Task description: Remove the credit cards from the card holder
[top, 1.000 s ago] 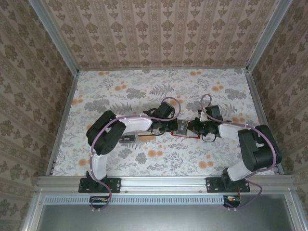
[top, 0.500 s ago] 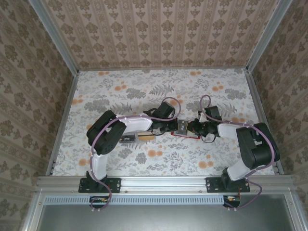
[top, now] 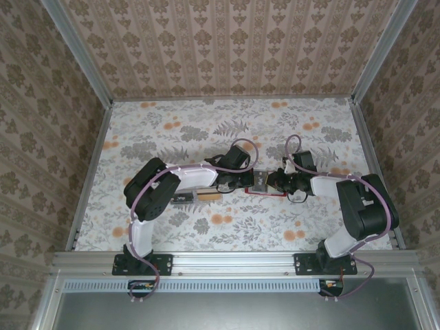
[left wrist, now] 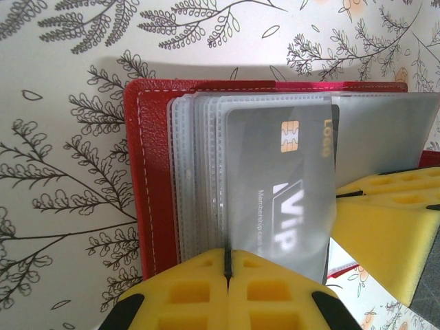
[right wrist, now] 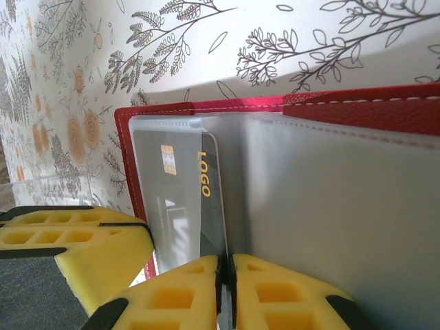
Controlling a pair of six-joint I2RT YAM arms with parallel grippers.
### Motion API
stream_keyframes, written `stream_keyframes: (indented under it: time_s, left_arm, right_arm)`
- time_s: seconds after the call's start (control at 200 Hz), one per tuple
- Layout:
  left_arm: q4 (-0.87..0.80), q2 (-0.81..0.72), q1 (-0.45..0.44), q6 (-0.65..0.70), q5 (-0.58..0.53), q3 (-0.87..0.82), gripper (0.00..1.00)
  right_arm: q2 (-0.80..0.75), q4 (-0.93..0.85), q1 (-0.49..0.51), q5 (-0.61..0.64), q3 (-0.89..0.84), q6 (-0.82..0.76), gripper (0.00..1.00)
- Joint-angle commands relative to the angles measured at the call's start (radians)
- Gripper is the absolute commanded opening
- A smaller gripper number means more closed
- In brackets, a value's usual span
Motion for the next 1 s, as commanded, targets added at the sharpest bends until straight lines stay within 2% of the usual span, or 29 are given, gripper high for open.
stream_keyframes:
  time_s: [0.0,0.07,0.575,0.87,0.995]
  left_arm:
    - [-0.057,0.043,-0.011,-0.014,0.002,0.006,0.0]
    - [-0.057,0.042,-0.01,-0.016,0.002,0.006,0.0]
    - [-0.103,0.038,0.01,-0.05,-0.023,-0.01,0.0]
    - [-0.109,0.036,0.01,-0.041,-0.021,0.0,0.0]
    - [-0.119,0.042,0.007,-0.034,-0.018,0.015,0.0]
  right_arm:
    - [0.009,0.097,0.006,-0.1,-0.025,0.04,0.1]
    - [0.008,0.093,0.004,-0.094,-0.026,0.04,0.0]
    - [-0.114,0.037,-0.094,-0.048,-0.089,0.025,0.0]
    - [-0.108,-0.004,-0.1,-0.037,-0.083,-0.004,0.0]
    - [-0.077,0.019,-0.093,-0.059,-0.072,-0.009,0.18]
